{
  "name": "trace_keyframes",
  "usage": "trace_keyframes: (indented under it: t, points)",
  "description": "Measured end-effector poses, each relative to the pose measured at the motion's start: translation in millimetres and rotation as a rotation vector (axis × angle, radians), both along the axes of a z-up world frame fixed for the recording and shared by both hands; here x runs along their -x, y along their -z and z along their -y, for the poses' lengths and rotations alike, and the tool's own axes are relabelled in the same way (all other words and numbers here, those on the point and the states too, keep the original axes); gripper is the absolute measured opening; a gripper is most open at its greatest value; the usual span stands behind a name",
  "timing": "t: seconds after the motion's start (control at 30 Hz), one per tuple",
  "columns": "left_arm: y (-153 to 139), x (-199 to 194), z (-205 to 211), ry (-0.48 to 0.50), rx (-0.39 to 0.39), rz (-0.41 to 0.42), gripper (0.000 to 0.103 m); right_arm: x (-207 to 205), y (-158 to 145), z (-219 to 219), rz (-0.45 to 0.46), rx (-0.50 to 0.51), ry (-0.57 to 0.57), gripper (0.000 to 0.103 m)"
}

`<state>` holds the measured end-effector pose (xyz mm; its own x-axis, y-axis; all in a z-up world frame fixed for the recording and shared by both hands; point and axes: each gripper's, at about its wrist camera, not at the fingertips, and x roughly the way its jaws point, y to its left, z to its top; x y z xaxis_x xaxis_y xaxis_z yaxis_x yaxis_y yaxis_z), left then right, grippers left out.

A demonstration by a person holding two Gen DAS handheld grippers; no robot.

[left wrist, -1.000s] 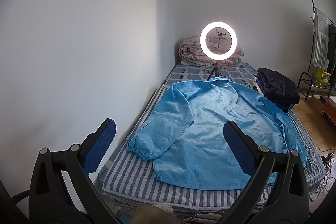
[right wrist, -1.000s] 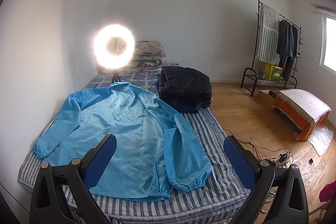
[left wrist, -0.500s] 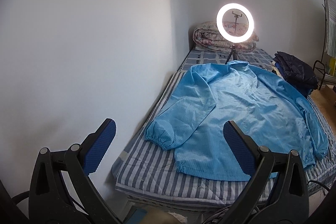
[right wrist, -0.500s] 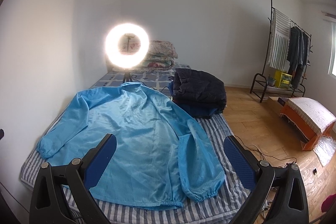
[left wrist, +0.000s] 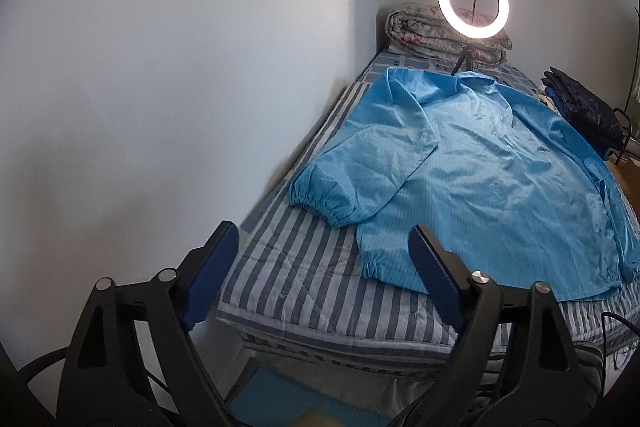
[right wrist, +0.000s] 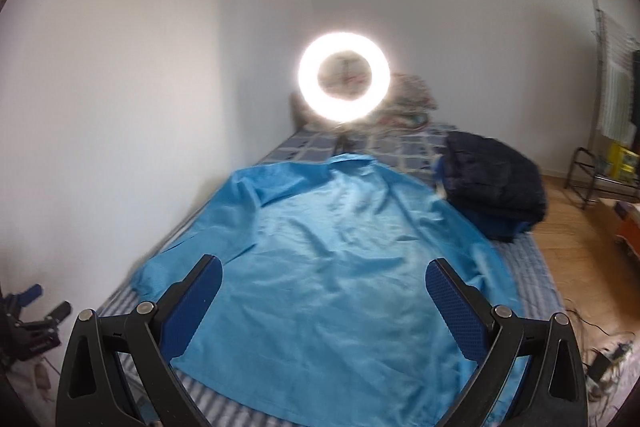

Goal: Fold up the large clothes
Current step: 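Reach the right gripper to the jacket sleeve cuff and close on it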

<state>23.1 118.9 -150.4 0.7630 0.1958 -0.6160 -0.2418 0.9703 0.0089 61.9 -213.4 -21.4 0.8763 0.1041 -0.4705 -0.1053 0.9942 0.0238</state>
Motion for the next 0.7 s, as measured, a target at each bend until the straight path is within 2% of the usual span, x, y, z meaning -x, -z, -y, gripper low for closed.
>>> trace_keyframes:
  t: [0.1, 0.3, 0.43, 0.5, 0.63, 0.7]
  points:
    - [13.5, -1.4, -9.9, 0.012, 0.065, -0.035, 0.07, -23.2, 9.4, -27.9, -0.037, -0.011, -0.097, 0.102]
    - [24.6, 13.9, -20.0, 0.0, 0.089, -0.029, 0.07, -64.2, 32.6, -96.2, -0.121, -0.035, -0.334, 0.097]
    - [27.4, 25.9, -26.1, -0.012, 0.092, -0.02, 0.07, -86.8, 54.3, -150.7, -0.187, -0.008, -0.468, 0.095]
    - [28.2, 32.9, -29.3, -0.02, 0.094, -0.018, 0.07, -96.4, 68.5, -179.1, -0.225, 0.019, -0.53, 0.088]
    - [29.8, 46.6, -35.8, -0.028, 0.082, -0.021, 0.07, -112.6, 107.0, -238.2, -0.324, 0.087, -0.658, 0.083]
    - [29.5, 51.7, -39.4, -0.032, 0.083, -0.022, 0.07, -118.2, 127.4, -262.9, -0.38, 0.11, -0.71, 0.072]
